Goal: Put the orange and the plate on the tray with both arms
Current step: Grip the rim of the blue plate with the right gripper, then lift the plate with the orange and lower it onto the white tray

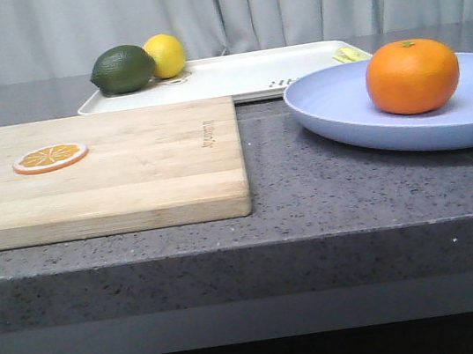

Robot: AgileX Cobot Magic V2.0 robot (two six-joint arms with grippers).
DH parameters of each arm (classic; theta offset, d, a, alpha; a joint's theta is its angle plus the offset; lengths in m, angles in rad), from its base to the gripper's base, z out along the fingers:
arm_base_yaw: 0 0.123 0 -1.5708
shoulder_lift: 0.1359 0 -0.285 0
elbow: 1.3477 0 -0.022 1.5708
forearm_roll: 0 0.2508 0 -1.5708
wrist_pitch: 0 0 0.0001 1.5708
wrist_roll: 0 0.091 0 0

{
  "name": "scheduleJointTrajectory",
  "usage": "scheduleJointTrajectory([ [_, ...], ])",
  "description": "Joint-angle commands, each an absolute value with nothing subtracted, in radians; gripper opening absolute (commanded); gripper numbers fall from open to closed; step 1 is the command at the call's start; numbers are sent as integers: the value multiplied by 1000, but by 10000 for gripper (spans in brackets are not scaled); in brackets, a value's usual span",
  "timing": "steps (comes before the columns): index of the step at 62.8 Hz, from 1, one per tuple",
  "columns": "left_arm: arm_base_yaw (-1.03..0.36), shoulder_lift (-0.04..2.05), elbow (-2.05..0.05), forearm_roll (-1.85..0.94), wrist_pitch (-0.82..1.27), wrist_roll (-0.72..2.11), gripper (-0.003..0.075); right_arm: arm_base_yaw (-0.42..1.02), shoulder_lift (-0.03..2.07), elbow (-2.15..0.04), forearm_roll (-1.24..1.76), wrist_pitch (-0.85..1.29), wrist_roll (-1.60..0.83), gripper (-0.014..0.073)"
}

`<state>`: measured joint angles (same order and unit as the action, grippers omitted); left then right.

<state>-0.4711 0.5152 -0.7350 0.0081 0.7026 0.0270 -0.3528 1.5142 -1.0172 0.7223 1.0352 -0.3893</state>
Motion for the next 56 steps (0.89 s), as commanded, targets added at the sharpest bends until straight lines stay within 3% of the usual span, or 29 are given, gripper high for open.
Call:
scheduleJointTrajectory([
  [1,-470,517,-760,0,632,20,620,-329,1499,-1038,805,1012,-402,622],
  [29,-470,517,-760,0,632,20,620,-311,1514,-1038,835,952,-402,151],
  [44,-470,517,-760,0,632,20,619,-311,1514,-1038,835,950,-402,-14],
  [56,-470,517,-760,0,632,20,620,-311,1514,-1038,835,945,-402,-55],
])
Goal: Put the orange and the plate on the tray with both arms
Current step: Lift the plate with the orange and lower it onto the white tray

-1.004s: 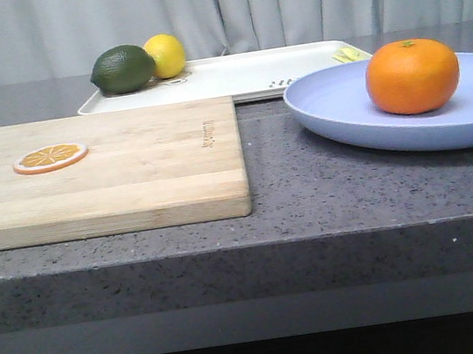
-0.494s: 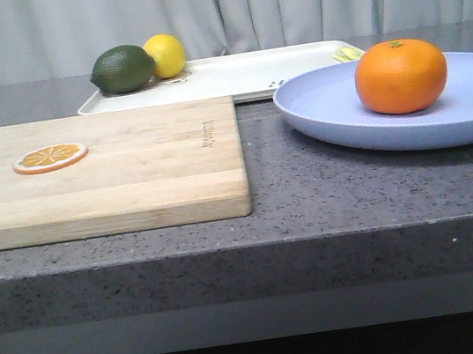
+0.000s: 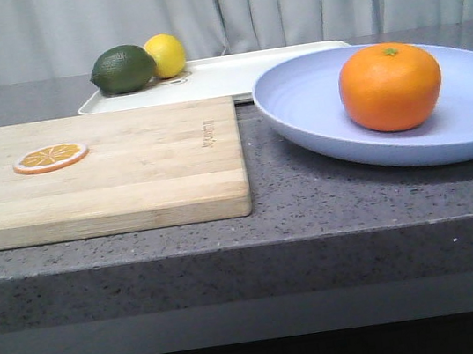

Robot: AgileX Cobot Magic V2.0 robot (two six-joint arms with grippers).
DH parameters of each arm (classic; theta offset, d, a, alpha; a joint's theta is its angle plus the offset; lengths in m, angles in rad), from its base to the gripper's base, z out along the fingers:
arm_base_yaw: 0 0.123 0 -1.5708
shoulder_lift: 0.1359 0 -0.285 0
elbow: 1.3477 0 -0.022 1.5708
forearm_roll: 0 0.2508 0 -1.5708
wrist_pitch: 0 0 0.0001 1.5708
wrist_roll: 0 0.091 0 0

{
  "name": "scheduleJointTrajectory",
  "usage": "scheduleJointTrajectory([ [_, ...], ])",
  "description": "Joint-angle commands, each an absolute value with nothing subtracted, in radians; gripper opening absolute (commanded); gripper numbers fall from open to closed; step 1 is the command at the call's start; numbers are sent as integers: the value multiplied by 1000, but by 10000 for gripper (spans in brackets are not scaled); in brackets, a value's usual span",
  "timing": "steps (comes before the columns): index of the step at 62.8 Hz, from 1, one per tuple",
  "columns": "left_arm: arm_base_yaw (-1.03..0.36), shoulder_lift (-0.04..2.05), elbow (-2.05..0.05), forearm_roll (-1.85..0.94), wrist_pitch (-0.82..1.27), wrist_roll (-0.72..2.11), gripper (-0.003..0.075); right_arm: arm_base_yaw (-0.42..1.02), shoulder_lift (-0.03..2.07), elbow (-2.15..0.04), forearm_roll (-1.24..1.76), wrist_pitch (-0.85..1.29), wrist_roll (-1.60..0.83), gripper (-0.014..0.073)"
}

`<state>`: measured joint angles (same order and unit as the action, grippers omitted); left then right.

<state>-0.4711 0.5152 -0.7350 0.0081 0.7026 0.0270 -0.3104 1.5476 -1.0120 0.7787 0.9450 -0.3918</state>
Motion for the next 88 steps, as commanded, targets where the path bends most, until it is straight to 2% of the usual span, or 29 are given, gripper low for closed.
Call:
scheduleJointTrajectory([
  [1,-470,517,-760,0,632,20,619,-311,1514,-1038,835,945,-402,-55],
  [32,-470,517,-760,0,632,20,620,-311,1514,-1041,859,959,-399,-55],
  [49,-470,517,-760,0,632,20,620,-310,1514,-1063,852,968,-255,-55],
  [71,-470,517,-760,0,632,20,620,-171,1516,-1275,556,927,104,-55],
  [88,-470,517,-760,-7,632,20,620,-43,1620,-1539,526,929,282,-55],
])
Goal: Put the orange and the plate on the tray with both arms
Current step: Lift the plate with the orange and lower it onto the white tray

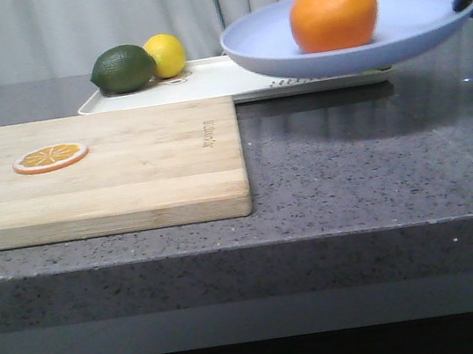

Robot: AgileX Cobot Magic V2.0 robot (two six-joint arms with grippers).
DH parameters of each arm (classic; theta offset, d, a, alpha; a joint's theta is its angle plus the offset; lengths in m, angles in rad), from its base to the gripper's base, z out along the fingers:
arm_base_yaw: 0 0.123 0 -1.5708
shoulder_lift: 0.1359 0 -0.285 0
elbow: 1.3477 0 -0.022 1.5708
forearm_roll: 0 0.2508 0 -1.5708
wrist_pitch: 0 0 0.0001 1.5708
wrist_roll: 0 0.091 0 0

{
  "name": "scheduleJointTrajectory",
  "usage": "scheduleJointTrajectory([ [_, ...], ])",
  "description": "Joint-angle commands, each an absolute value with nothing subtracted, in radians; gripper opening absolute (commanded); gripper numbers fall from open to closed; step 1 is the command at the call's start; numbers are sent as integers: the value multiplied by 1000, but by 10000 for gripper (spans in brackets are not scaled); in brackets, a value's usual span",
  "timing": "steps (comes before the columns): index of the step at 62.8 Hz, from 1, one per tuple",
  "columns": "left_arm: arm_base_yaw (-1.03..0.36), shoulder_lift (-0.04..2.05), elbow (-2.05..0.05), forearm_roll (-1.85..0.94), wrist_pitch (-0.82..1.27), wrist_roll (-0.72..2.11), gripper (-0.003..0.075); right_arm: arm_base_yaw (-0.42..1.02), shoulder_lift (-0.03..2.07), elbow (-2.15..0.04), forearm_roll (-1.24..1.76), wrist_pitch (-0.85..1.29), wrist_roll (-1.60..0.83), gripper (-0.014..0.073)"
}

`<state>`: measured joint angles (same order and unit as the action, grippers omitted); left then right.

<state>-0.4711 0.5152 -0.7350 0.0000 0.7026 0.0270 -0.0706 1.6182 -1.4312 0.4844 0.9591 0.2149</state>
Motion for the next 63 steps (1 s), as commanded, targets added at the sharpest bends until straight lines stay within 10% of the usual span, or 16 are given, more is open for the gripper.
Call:
scheduleJointTrajectory([
  [1,-470,517,-760,-7,632,20,620,-35,1631,-1555,526,929,293,-55],
  [35,-470,517,-760,-40,632,20,620,49,2089,-2123,524,940,531,-55],
  [63,-470,517,-760,-41,632,20,619,49,2172,-2181,524,935,488,-54],
])
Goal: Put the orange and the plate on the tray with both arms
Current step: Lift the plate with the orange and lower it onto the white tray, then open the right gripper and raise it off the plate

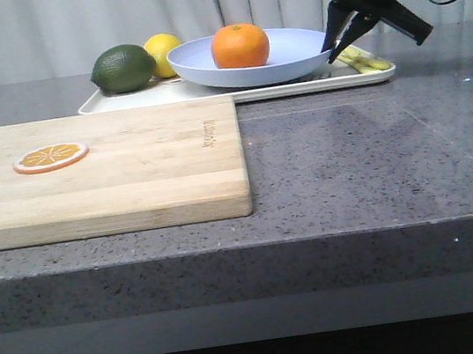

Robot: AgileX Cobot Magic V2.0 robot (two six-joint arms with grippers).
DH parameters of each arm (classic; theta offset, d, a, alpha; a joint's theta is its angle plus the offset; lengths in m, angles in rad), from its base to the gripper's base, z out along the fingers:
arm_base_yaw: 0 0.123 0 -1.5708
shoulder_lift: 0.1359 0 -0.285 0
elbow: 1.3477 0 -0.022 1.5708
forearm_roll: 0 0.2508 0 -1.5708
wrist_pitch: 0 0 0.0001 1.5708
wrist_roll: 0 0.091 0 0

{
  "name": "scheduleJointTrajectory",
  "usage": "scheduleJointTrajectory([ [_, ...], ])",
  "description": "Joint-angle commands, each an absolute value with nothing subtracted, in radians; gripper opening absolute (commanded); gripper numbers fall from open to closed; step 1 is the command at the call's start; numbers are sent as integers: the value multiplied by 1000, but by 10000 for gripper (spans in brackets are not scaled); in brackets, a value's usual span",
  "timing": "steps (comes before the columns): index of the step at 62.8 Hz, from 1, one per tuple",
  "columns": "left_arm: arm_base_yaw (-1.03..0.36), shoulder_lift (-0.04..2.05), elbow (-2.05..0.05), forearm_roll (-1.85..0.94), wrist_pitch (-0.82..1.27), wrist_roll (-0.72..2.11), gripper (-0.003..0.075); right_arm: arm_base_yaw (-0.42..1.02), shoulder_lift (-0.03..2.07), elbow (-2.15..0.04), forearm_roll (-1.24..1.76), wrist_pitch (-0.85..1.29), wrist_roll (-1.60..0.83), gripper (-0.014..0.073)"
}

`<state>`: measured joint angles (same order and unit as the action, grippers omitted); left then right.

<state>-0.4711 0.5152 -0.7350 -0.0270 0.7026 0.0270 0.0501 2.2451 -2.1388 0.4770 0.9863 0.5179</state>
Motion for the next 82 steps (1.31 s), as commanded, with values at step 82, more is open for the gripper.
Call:
scheduleJointTrajectory([
  [82,-470,517,-760,-41,632,20,619,48,2139,-2379,401,1131,480,281],
])
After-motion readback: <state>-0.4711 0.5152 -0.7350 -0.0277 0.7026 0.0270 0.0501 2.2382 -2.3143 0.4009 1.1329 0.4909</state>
